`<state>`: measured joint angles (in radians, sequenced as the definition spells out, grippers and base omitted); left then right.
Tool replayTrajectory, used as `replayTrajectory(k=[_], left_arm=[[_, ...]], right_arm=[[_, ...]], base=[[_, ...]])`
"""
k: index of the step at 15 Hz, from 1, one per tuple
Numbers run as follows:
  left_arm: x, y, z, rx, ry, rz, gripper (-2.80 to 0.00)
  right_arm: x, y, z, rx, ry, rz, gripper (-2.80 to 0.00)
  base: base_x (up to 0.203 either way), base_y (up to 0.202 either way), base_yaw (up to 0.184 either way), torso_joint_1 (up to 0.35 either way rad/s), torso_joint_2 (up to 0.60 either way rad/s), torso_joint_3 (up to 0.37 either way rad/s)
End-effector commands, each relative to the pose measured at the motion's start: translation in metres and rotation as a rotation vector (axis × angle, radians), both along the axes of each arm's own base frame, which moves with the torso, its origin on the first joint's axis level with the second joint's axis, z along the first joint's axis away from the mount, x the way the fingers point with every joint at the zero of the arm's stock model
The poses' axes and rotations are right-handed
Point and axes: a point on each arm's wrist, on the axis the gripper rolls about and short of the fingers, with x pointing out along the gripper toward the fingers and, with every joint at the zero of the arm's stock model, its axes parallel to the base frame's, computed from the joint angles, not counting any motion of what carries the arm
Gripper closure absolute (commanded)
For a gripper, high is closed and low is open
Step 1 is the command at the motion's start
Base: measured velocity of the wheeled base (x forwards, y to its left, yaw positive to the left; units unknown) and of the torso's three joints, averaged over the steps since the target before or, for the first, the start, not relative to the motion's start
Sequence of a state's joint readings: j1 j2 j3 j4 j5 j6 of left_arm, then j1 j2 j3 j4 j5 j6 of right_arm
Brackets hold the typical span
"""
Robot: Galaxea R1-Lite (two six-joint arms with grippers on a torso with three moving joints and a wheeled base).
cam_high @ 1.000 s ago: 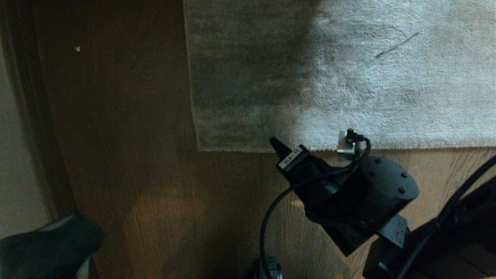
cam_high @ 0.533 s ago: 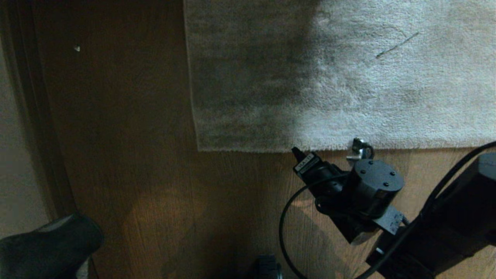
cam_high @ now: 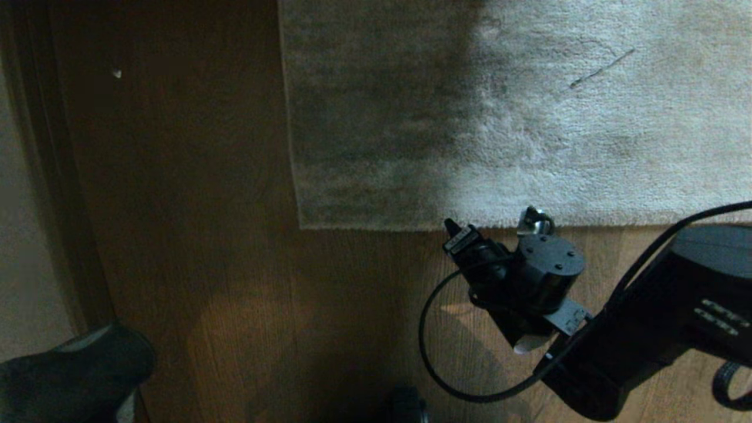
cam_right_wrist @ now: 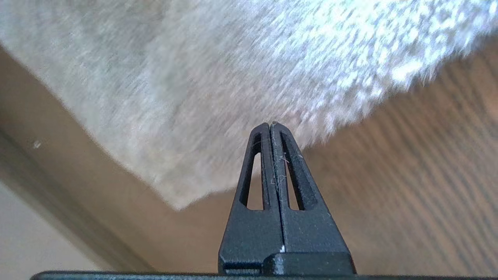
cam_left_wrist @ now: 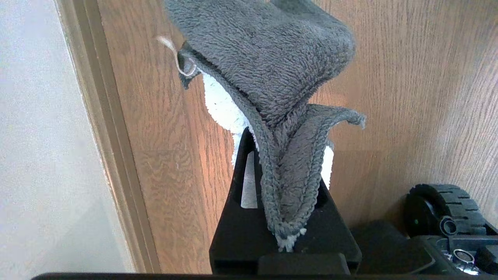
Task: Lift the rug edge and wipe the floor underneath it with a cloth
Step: Put down the rag
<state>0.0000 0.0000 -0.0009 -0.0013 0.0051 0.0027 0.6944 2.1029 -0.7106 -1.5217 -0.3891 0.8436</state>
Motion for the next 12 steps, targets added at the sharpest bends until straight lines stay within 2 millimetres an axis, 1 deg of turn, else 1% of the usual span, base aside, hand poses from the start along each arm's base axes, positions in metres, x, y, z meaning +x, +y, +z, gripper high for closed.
replayTrajectory(k=[1,5,10,12], left_arm=[[0.0,0.0,0.0,0.0,0.001,0.001,0.0],[0.0,0.0,0.0,0.0,-0.001,0.001,0.0],[0.0,0.0,0.0,0.0,-0.001,0.001,0.0],[0.0,0.0,0.0,0.0,-0.001,0.001,0.0]], right_arm=[[0.013,0.003,-0.007,0.028,-0.026,-0.019,0.0],[0.023,0.01,-0.02,0.018,-0.014,-0.024,0.0],[0.039,0.01,-0.022,0.036,-0.035,-0.052,0.0],[0.044,0.009,-0.026,0.033,-0.033,-0.062,0.0]], base=[[0.0,0.0,0.0,0.0,0.0,0.0],[0.0,0.0,0.0,0.0,0.0,0.0],[0.0,0.0,0.0,0.0,0.0,0.0],[0.0,0.0,0.0,0.0,0.0,0.0]])
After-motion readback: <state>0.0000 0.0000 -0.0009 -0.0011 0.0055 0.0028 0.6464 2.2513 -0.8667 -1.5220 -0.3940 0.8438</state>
